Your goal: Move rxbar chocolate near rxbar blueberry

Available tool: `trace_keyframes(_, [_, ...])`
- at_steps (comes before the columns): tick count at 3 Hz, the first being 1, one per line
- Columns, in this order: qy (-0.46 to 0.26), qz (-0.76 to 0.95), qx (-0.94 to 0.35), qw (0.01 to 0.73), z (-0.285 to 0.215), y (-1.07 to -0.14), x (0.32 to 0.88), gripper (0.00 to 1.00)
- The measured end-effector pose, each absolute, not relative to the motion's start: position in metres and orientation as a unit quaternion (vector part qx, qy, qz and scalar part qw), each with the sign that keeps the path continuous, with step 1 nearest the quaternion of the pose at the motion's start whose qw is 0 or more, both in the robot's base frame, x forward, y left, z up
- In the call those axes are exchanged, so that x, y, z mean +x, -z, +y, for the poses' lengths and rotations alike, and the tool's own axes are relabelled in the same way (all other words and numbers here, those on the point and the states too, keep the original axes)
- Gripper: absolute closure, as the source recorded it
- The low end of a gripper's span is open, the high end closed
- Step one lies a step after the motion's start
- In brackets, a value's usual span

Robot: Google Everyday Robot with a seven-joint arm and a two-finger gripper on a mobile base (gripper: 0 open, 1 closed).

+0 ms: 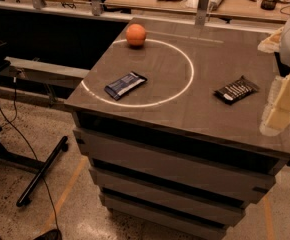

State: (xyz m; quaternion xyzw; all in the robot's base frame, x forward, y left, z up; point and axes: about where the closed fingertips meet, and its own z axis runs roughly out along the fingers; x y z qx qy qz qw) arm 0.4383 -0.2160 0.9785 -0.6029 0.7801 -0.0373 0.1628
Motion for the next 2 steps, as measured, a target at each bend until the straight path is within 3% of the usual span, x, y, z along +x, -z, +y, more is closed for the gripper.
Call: trace_keyframes(2, [0.041,0.791,-0.581,0.19,-0.228,-0.979,0.463,0.0])
